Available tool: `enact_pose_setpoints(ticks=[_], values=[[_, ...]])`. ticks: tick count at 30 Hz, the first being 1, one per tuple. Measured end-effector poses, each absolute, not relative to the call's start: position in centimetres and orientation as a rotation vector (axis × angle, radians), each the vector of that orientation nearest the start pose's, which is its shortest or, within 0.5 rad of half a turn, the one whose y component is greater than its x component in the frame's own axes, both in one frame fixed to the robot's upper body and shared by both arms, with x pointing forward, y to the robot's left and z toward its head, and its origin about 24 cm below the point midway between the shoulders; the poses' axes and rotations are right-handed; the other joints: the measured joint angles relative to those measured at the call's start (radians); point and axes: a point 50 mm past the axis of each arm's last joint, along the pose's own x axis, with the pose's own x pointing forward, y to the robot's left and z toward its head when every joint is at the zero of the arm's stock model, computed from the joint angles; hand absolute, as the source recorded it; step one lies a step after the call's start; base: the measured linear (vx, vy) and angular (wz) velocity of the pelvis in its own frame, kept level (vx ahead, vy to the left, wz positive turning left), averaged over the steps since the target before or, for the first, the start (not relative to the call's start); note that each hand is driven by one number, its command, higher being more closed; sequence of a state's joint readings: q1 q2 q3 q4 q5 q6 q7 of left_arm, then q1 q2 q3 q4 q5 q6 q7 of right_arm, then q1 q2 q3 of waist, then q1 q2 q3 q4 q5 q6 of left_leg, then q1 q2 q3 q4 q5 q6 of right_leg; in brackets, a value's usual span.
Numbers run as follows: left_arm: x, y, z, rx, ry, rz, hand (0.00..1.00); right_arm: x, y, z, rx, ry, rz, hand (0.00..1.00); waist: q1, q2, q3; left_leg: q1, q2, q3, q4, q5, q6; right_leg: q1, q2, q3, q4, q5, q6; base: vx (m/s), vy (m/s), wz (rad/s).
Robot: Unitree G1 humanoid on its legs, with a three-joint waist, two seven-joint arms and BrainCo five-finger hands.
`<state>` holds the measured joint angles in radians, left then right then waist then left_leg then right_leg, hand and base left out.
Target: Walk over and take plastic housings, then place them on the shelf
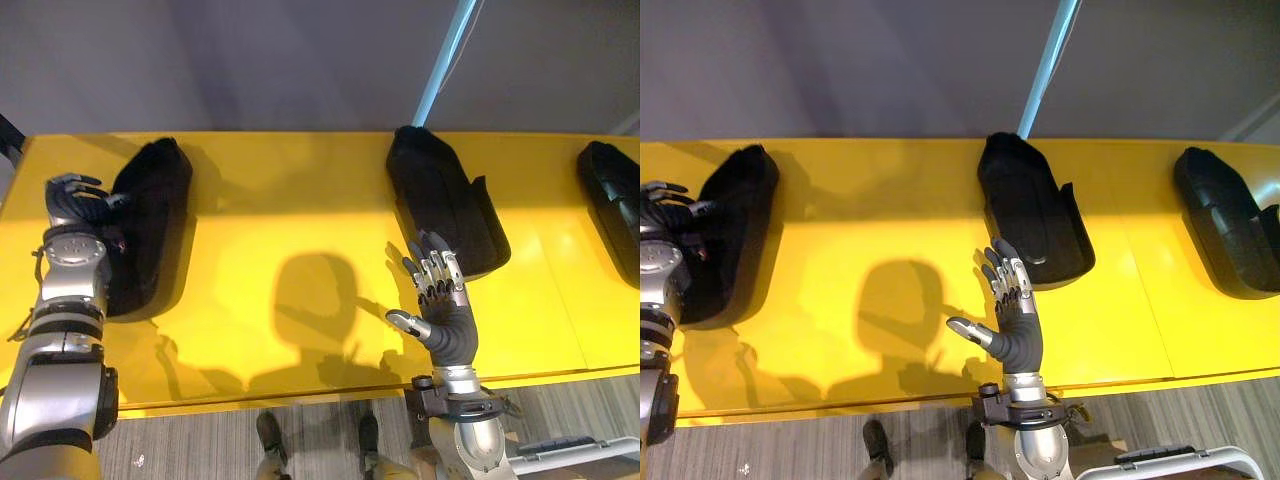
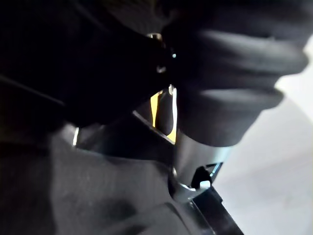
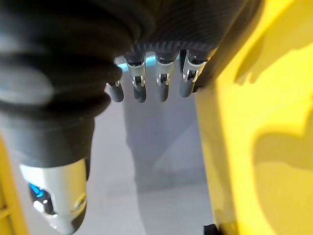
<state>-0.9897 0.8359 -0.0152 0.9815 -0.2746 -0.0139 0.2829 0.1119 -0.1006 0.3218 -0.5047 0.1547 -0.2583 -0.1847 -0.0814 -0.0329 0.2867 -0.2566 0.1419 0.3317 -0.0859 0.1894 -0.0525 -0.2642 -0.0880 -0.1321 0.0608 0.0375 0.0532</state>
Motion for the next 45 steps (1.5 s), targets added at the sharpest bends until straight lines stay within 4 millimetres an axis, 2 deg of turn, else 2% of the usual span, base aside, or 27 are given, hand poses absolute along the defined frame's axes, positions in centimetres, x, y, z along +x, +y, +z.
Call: enact_pose_setpoints(ticks=[1, 5, 10, 13, 15, 17, 19, 21, 24, 25, 26, 28, 29, 30, 31, 33, 34, 35, 36, 37, 38, 39, 41, 42, 43, 44, 45], values=[[35.3, 36.6, 25.0, 0.321, -0.204, 0.716, 0.0, 20.0, -10.5, 14.8, 0.247, -0.585, 0.146, 0.0, 0.001, -0.002, 0.006, -0.005, 0.0, 0.003, 0.0, 0.0, 0.0, -0.008, 0.0, 0.004, 0.001, 0.0, 0.0, 0.0, 0.014, -0.06], [35.2, 36.6, 26.9, 0.304, -0.254, 0.727, 0.0, 19.9, -10.1, 14.7, 0.258, -0.581, 0.161, 0.0, 0.0, -0.002, 0.025, -0.01, 0.0, 0.004, 0.0, 0.0, 0.0, -0.016, 0.0, 0.01, 0.001, 0.0, 0.0, 0.01, 0.014, -0.04], [35.4, 35.8, 28.3, 0.315, -0.304, 0.731, 0.0, 19.8, -9.7, 14.6, 0.263, -0.574, 0.177, 0.0, -0.01, -0.002, 0.026, -0.007, 0.001, 0.003, 0.0, 0.0, 0.0, -0.015, 0.001, 0.013, 0.001, 0.0, 0.0, 0.0, 0.006, -0.02], [35.4, 34.2, 30.4, 0.298, -0.415, 0.676, 0.0, 19.8, -9.5, 14.4, 0.261, -0.561, 0.188, 0.0, -0.012, -0.001, 0.027, 0.014, 0.0, 0.002, 0.0, 0.0, 0.0, 0.007, 0.001, 0.011, 0.001, -0.001, 0.0, 0.0, 0.0, 0.0], [34.8, 31.9, 32.9, 0.287, -0.56, 0.593, 0.0, 19.7, -9.5, 14.1, 0.256, -0.551, 0.194, 0.0, -0.012, -0.002, 0.027, 0.051, -0.002, -0.005, 0.0, -0.001, -0.001, 0.046, -0.001, 0.005, 0.0, -0.004, 0.001, -0.01, 0.025, 0.05], [33.8, 30.1, 34.3, 0.297, -0.689, 0.523, 0.0, 19.7, -9.5, 13.9, 0.249, -0.544, 0.203, 0.0, -0.01, -0.001, 0.026, 0.078, -0.004, -0.007, 0.0, -0.004, -0.003, 0.075, -0.003, 0.002, -0.001, -0.009, 0.003, -0.02, 0.014, 0.01], [32.4, 28.7, 34.8, 0.284, -0.808, 0.463, 0.0, 19.8, -9.7, 13.8, 0.232, -0.539, 0.202, 0.0, -0.011, 0.007, 0.021, 0.089, -0.004, -0.017, -0.001, -0.007, -0.004, 0.091, -0.004, -0.01, -0.001, -0.011, 0.005, -0.06, 0.031, 0.08], [31.6, 28.4, 33.9, 0.27, -0.835, 0.457, 0.0, 19.8, -10.0, 13.6, 0.208, -0.534, 0.193, 0.0, -0.01, 0.017, 0.008, 0.09, -0.005, -0.027, -0.001, -0.007, -0.004, 0.097, -0.004, -0.015, -0.002, -0.011, 0.005, -0.04, 0.031, 0.11], [29.7, 28.7, 29.0, 0.21, -0.811, 0.524, 0.0, 20.1, -10.9, 12.4, 0.162, -0.484, 0.14, 0.0, 0.006, 0.034, -0.042, 0.108, -0.007, -0.04, -0.001, -0.007, -0.004, 0.131, -0.006, -0.029, -0.018, -0.011, 0.006, -0.02, 0.033, 0.15], [28.6, 28.6, 26.9, 0.188, -0.801, 0.566, 0.0, 20.2, -11.4, 12.5, 0.141, -0.491, 0.113, 0.0, 0.006, 0.043, -0.059, 0.112, -0.008, -0.055, -0.001, -0.006, -0.004, 0.145, -0.007, -0.045, -0.021, -0.012, 0.007, 0.0, 0.023, 0.3], [28.0, 28.4, 25.8, 0.171, -0.795, 0.583, 0.0, 20.3, -11.6, 12.5, 0.132, -0.496, 0.1, 0.0, 0.008, 0.046, -0.065, 0.116, -0.01, -0.063, -0.001, -0.006, -0.004, 0.155, -0.008, -0.05, -0.023, -0.014, 0.009, 0.0, 0.022, 0.32], [25.1, 26.4, 21.0, 0.115, -0.747, 0.626, 0.0, 20.5, -13.0, 12.6, 0.071, -0.512, 0.026, 0.0, 0.021, 0.057, -0.109, 0.127, -0.017, -0.086, -0.002, -0.007, -0.004, 0.182, -0.013, -0.072, -0.037, -0.016, 0.011, -0.01, 0.039, 0.3], [24.4, 25.7, 20.0, 0.095, -0.734, 0.633, 0.0, 20.6, -13.4, 12.7, 0.061, -0.517, 0.008, 0.0, 0.026, 0.056, -0.112, 0.136, -0.02, -0.087, -0.002, -0.008, -0.006, 0.19, -0.016, -0.074, -0.037, -0.018, 0.013, -0.04, 0.044, 0.16], [22.9, 24.3, 18.1, 0.063, -0.701, 0.646, 0.0, 20.7, -14.0, 12.8, 0.03, -0.525, -0.023, 0.0, 0.035, 0.057, -0.122, 0.156, -0.022, -0.085, -0.005, -0.012, -0.011, 0.207, -0.019, -0.072, -0.038, -0.02, 0.016, -0.05, 0.028, 0.01], [22.1, 23.5, 17.2, 0.044, -0.68, 0.65, 0.0, 20.7, -14.3, 12.8, 0.016, -0.528, -0.038, 0.0, 0.038, 0.056, -0.129, 0.164, -0.023, -0.083, -0.006, -0.017, -0.014, 0.214, -0.02, -0.071, -0.037, -0.021, 0.017, -0.05, 0.033, -0.11], [19.7, 20.4, 15.0, -0.019, -0.612, 0.625, 0.0, 20.7, -15.1, 13.0, -0.026, -0.537, -0.09, 0.0, 0.04, 0.053, -0.157, 0.196, -0.019, -0.051, 0.012, -0.05, -0.021, 0.221, -0.022, -0.028, -0.031, -0.032, 0.023, -0.05, 0.03, -0.44], [19.5, 19.6, 14.7, -0.027, -0.601, 0.607, 0.0, 20.7, -15.3, 13.1, -0.037, -0.542, -0.105, 0.0, 0.04, 0.05, -0.159, 0.191, -0.017, -0.043, 0.047, -0.067, -0.028, 0.219, -0.022, -0.008, -0.028, -0.032, 0.023, -0.08, 0.025, -0.88], [19.5, 18.6, 14.4, -0.033, -0.586, 0.575, 0.0, 20.7, -15.5, 13.2, -0.045, -0.552, -0.121, 0.0, 0.045, 0.041, -0.158, 0.15, -0.006, -0.074, 0.198, -0.138, -0.03, 0.202, -0.027, 0.049, -0.004, -0.022, 0.02, -0.09, 0.023, -1.58], [19.4, 18.2, 14.3, -0.028, -0.588, 0.564, 0.0, 20.9, -15.7, 13.6, -0.057, -0.572, -0.125, 0.0, 0.063, 0.044, -0.159, 0.097, 0.011, -0.251, 0.403, -0.248, -0.038, 0.166, -0.001, 0.146, 0.033, -0.019, 0.019, -0.1, 0.033, -1.97], [19.3, 18.2, 14.3, -0.029, -0.592, 0.569, 0.0, 21.0, -15.9, 13.8, -0.068, -0.583, -0.132, 0.0, 0.067, 0.047, -0.161, 0.09, 0.011, -0.353, 0.484, -0.299, -0.067, 0.15, 0.025, 0.204, 0.05, -0.018, 0.023, -0.06, 0.093, -2.74], [19.2, 18.1, 14.4, -0.038, -0.604, 0.573, 0.0, 21.0, -16.8, 14.3, -0.1, -0.605, -0.161, 0.0, 0.076, 0.074, -0.178, 0.105, 0.008, -0.537, 0.577, -0.395, -0.119, 0.123, 0.081, 0.295, 0.08, -0.019, 0.031, -0.06, 0.274, -2.64], [19.3, 18.0, 14.5, -0.03, -0.615, 0.565, 0.0, 20.7, -18.1, 14.5, -0.141, -0.613, -0.208, 0.0, 0.06, 0.089, -0.188, 0.13, -0.003, -0.681, 0.617, -0.472, -0.143, 0.088, 0.129, 0.373, 0.119, -0.018, 0.038, -0.05, 0.262, -2.53], [19.7, 17.8, 14.3, -0.033, -0.615, 0.557, 0.0, 19.7, -20.1, 14.2, -0.187, -0.589, -0.293, 0.0, 0.041, 0.083, -0.187, 0.165, -0.036, -0.782, 0.633, -0.541, -0.136, 0.045, 0.158, 0.459, 0.161, -0.013, 0.054, -0.14, 0.299, -1.72], [20.3, 17.4, 14.1, -0.038, -0.599, 0.535, 0.0, 18.3, -21.4, 13.9, -0.223, -0.564, -0.355, 0.0, 0.027, 0.078, -0.185, 0.183, -0.057, -0.779, 0.627, -0.591, -0.11, 0.015, 0.164, 0.52, 0.175, -0.006, 0.081, -0.26, 0.433, -1.75], [20.7, 16.9, 14.2, -0.048, -0.604, 0.511, 0.0, 16.9, -22.2, 13.8, -0.248, -0.543, -0.397, 0.0, 0.012, 0.065, -0.177, 0.189, -0.082, -0.725, 0.627, -0.636, -0.059, -0.004, 0.157, 0.591, 0.163, 0.014, 0.102, -0.25, 0.383, -1.67], [20.8, 16.8, 14.4, -0.05, -0.613, 0.5, 0.0, 16.3, -22.2, 13.8, -0.248, -0.536, -0.413, 0.0, 0.015, 0.041, -0.164, 0.19, -0.102, -0.67, 0.638, -0.638, -0.05, 0.001, 0.14, 0.631, 0.135, 0.03, 0.09, -0.3, 0.41, -1.99], [20.8, 16.3, 14.5, -0.053, -0.617, 0.484, 0.0, 15.3, -22.2, 14.5, -0.25, -0.558, -0.431, 0.0, 0.013, 0.032, -0.161, 0.189, -0.115, -0.571, 0.635, -0.614, -0.004, 0.021, 0.092, 0.651, -0.001, 0.018, 0.041, -0.35, 0.429, -2.51]])
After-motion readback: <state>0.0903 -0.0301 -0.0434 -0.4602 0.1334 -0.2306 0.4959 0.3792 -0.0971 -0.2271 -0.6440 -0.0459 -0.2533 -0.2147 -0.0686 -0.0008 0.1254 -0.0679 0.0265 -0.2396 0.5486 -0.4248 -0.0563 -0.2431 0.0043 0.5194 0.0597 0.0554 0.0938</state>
